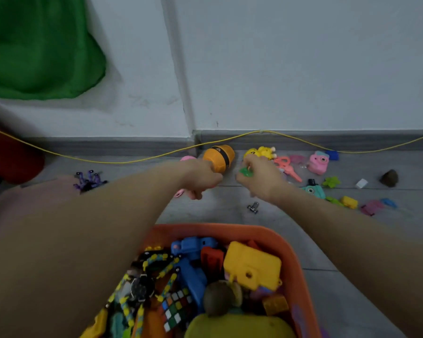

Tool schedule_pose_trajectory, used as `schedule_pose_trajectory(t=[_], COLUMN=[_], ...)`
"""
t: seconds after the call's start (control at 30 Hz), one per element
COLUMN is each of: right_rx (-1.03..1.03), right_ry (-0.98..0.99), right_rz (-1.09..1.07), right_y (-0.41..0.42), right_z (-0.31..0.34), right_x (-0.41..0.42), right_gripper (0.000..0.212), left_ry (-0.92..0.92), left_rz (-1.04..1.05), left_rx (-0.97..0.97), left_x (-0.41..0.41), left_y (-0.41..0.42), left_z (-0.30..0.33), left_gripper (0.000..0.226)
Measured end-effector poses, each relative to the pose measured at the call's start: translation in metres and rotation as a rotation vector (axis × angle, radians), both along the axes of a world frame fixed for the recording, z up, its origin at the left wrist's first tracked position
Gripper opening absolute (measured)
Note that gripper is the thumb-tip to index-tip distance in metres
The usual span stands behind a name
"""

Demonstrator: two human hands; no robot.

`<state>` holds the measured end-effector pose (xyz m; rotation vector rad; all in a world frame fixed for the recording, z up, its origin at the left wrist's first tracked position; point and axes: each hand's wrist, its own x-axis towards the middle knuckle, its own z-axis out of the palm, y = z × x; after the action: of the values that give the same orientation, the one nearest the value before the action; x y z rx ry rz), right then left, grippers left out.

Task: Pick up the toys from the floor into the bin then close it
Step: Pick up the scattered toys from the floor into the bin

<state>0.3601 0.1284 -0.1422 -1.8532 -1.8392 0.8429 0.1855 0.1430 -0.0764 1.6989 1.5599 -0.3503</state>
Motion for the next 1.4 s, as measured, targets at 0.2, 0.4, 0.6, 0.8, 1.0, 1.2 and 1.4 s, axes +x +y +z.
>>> schedule_pose_trajectory(t=[0.2, 0.4, 0.6, 0.8, 1.0, 1.2, 1.4], right_rx=[-0.144, -0.404, -0.722, -0.400, -0.230, -0.350, -0.343], right_ry=[0.535, 0.577, 0.122, 0.094, -0.065, -0.426, -0.539], right_rz=[-0.043, 0.374, 0.749, 0.438, -0.009, -0.039, -0.213], right_y=[-0.017, -0.074, -0.132, -0.101, -0.072, -0.089, -0.097], right_z=[0.115, 0.188, 0.214, 0.200, 0.120, 0.038, -0.009], right_x=[-0.026, -0.035, -0.041, -0.011, 0.073, 0.148, 0.218], right_gripper=[0.014, 0.009, 0.031, 0.023, 0.023, 0.067, 0.082], left_ry=[-0.187, -0.103, 0.382, 0.200, 0.031, 0.135, 0.329], left_rz=[0.150, 0.044, -0.226, -0.185, -0.241, -0.405, -0.211], left_rx=[0.082, -0.346, -0.464, -0.088, 0.284, 0.196, 0.103], left_x=[-0.010, -0.055, -0.064, -0.036, 0.052, 0.151, 0.199], left_y=[-0.037, -0.092, -0.130, -0.108, -0.076, -0.064, -0.041], left_z=[0.082, 0.128, 0.144, 0.151, 0.115, 0.057, -0.017], left_gripper=[0.016, 0.022, 0.033, 0.017, 0.038, 0.065, 0.113])
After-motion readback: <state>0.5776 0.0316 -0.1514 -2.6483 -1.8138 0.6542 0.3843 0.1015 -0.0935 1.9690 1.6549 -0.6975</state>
